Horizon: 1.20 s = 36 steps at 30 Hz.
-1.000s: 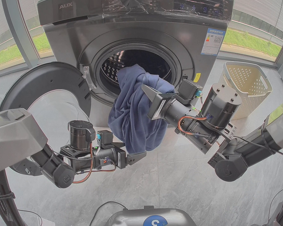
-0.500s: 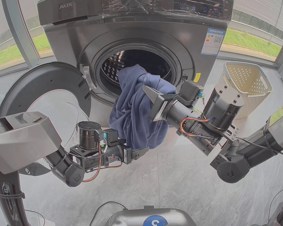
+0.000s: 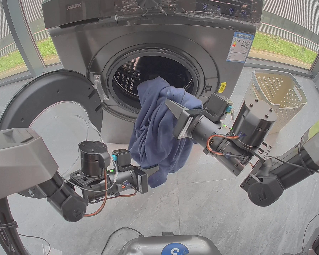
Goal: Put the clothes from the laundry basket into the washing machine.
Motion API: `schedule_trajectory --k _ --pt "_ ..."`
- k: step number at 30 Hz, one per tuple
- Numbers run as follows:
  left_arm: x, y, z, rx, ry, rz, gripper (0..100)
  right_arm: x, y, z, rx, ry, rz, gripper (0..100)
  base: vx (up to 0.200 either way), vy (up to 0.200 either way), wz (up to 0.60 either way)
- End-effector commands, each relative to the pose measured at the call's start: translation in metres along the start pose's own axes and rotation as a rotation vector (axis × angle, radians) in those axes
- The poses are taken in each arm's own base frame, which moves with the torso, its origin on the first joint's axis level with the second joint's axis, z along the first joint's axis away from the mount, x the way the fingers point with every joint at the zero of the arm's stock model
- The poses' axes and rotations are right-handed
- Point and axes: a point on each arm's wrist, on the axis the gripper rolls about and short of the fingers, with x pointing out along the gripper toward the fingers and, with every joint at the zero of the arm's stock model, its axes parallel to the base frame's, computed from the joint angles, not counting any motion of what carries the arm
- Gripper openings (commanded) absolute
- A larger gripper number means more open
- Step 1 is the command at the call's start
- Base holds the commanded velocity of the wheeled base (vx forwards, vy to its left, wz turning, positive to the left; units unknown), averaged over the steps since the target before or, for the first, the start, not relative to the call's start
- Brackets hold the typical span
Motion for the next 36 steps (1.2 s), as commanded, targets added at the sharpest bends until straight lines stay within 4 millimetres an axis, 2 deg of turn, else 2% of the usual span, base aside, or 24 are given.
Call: schedule_trajectory --k 1,6,9,14,16,18,25,36 --pt "-0.040 -0.027 0.016 0.029 -0.061 -0.048 0 -0.006 -0.013 -0.011 -0.022 0.049 -0.037 100 0.000 0.000 0.00" --pt "-0.047 -0.026 0.029 0.038 -0.118 -0.042 0 -0.008 -0.015 -0.027 -0.025 0.095 -0.043 100 0.000 0.000 0.00" --pt "-0.048 -0.022 0.045 0.029 -0.193 -0.044 0 -0.019 -0.021 -0.034 -0.033 0.133 -0.062 100 0.000 0.000 0.00" --pt "-0.043 -0.023 0.059 0.021 -0.255 -0.059 0 -0.037 -0.031 -0.039 -0.047 0.154 -0.088 100 0.000 0.000 0.00" --pt "-0.043 -0.023 0.059 0.021 -0.257 -0.059 0 -0.038 -0.032 -0.039 -0.047 0.155 -0.091 100 0.000 0.000 0.00" --pt "-0.041 -0.024 0.066 0.012 -0.303 -0.076 0 -0.050 -0.040 -0.041 -0.073 0.169 -0.110 100 0.000 0.000 0.00" --pt "-0.044 -0.029 0.076 -0.025 -0.391 -0.135 0 -0.063 -0.049 -0.047 -0.104 0.212 -0.133 100 0.000 0.000 0.00" --pt "-0.052 -0.032 0.078 -0.007 -0.434 -0.158 0 -0.064 -0.051 -0.057 -0.106 0.245 -0.141 100 0.000 0.000 0.00"
